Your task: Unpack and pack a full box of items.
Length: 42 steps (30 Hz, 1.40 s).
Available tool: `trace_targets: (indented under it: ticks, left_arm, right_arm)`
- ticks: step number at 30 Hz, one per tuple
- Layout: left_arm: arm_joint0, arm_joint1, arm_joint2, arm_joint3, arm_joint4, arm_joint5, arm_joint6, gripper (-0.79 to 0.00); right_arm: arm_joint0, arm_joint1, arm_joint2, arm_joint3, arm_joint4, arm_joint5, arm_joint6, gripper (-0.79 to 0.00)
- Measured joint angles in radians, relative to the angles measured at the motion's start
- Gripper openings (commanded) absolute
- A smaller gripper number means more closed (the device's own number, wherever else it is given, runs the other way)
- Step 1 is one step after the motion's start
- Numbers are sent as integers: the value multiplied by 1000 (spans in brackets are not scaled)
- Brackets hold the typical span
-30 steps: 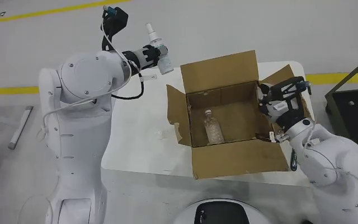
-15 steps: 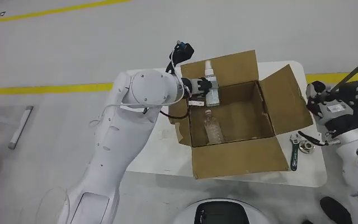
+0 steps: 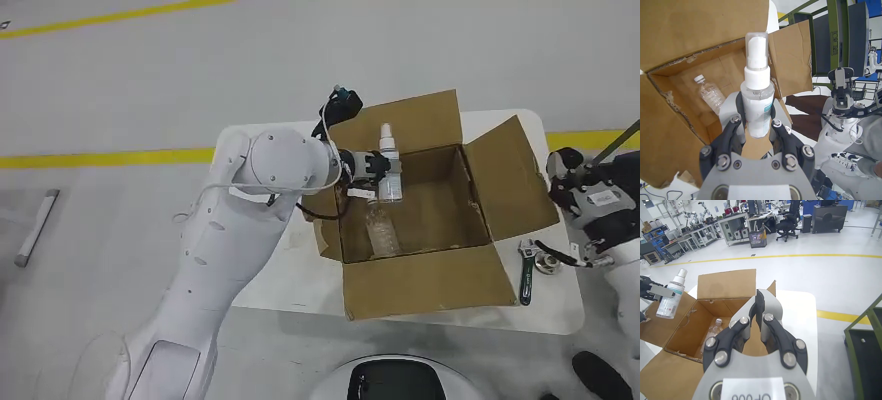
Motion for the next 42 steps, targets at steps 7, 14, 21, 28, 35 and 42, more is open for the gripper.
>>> trace_targets:
  ticks: [7, 14, 21, 28, 35, 42]
  left_arm:
    - [-14, -25, 110, 7, 31, 126, 8, -785]
    - [-128, -87, 317, 179, 14, 221, 61, -785]
    - [-245, -141, 491, 394, -55, 222, 62, -785]
    - [-320, -174, 619, 525, -174, 226, 65, -785]
    - [-359, -207, 733, 574, -231, 239, 78, -785]
    - [-342, -246, 731, 657, -167, 203, 42, -785]
  right_arm:
    - [5, 3, -22, 5, -9, -1, -4, -785]
    - [3, 6, -28, 13, -8, -1, -8, -785]
    - [8, 9, -31, 22, -1, 1, -10, -785]
    - [15, 12, -36, 34, -1, 2, -12, -785]
    - [25, 15, -50, 35, 0, 4, -10, -785]
    - [28, 17, -64, 43, -8, 7, -12, -785]
